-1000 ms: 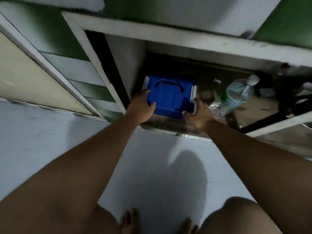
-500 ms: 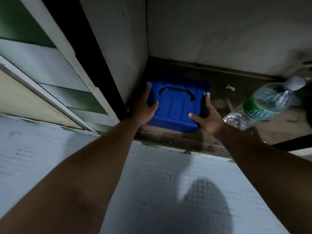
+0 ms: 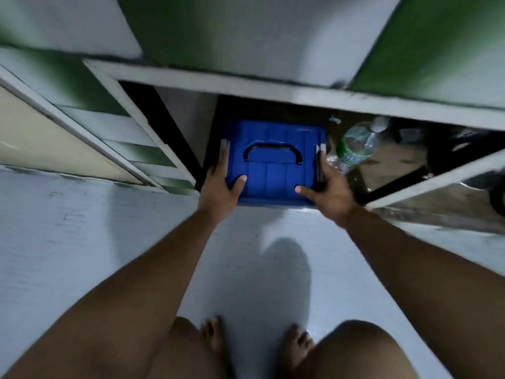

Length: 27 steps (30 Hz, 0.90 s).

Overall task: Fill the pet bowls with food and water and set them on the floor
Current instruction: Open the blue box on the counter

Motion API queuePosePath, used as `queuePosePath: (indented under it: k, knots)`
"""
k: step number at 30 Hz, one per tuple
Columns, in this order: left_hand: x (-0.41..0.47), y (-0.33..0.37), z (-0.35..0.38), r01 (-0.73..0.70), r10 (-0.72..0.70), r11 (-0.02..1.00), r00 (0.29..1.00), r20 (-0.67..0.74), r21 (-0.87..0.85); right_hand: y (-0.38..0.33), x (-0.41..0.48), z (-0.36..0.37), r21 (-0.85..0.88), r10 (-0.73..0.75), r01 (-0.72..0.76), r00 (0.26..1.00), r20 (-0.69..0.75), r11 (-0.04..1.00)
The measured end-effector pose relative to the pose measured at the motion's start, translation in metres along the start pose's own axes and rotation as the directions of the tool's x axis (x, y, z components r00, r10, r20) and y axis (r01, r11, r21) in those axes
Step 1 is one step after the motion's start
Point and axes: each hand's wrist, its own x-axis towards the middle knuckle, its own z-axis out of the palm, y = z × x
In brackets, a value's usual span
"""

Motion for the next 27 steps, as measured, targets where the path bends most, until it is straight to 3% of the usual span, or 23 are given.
queuePosePath:
  k: [3,6,12,22,27]
  knots:
    - [-0.068,0.042,-0.034,-0.001,0.001,1.000,0.999,0.053,-0.014,-0.027,-0.081,-0.012,-0.017,-0.007,0.005,0.996,-0.093,1.000]
    - [-0.136,0.089,-0.074,0.060,-0.054,0.997,0.993,0.109,-0.045,-0.066,-0.157,-0.031,-0.008,0.068,-0.068,0.997,-0.022,0.998]
    - [-0.236,0.170,-0.155,0.080,-0.070,0.993,0.991,0.112,-0.087,-0.160,-0.264,-0.073,-0.064,0.033,-0.031,0.998,0.044,0.997]
    - [-0.283,0.266,-0.251,0.030,-0.030,0.999,0.999,-0.016,-0.013,-0.278,-0.334,-0.114,-0.068,0.002,-0.005,0.999,-0.042,0.998]
    - [-0.287,0.298,-0.278,0.005,-0.009,0.999,0.997,-0.076,-0.050,-0.319,-0.342,-0.128,-0.091,-0.105,0.098,0.991,-0.084,0.991]
